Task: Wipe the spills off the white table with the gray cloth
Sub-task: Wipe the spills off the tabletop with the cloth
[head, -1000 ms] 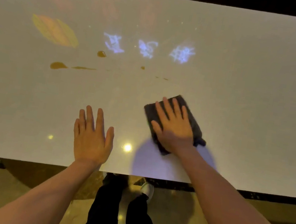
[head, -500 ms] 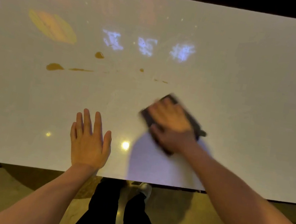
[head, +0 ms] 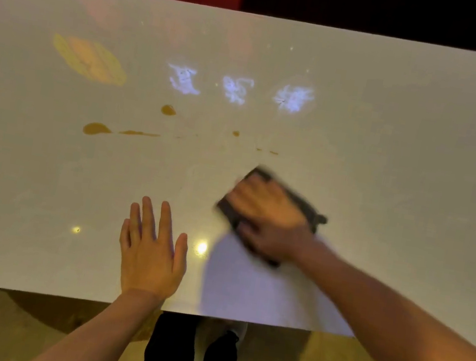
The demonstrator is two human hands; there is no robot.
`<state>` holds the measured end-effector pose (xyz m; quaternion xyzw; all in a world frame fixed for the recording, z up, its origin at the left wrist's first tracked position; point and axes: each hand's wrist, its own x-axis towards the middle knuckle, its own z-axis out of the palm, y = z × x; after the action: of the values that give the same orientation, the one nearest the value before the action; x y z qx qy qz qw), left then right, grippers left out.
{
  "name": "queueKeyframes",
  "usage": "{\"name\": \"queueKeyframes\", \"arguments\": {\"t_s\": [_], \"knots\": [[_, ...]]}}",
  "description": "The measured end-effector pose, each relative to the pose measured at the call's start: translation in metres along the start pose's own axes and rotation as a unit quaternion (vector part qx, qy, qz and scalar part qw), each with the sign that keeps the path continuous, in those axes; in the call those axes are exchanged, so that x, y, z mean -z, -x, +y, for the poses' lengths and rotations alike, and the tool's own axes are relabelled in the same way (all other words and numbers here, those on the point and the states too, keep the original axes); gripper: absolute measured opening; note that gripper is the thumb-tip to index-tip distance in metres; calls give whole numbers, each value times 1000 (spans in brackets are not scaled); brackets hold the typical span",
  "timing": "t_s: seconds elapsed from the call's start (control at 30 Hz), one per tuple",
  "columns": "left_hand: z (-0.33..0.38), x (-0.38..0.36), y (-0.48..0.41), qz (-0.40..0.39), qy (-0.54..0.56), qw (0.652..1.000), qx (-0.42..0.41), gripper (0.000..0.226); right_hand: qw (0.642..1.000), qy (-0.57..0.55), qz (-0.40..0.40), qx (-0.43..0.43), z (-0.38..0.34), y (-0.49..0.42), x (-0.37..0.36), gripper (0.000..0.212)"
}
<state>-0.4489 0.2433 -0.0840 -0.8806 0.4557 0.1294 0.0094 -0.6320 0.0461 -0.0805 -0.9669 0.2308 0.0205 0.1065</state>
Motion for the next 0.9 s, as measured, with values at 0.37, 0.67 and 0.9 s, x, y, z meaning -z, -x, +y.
{"name": "queueKeyframes", "arguments": {"t_s": [0.37, 0.67, 0.9], "knots": [[5, 7, -1, -37, -11, 999, 14, 76, 999, -10, -25, -39, -73, -11, -21, 70], [-14, 27, -33, -36, 3, 999, -30, 72, 906, -5, 61, -419, 22, -90, 20, 69], [-43, 23, -68, -20, -6, 999, 43, 90, 983, -10, -34, 182, -40, -83, -4, 64]]}}
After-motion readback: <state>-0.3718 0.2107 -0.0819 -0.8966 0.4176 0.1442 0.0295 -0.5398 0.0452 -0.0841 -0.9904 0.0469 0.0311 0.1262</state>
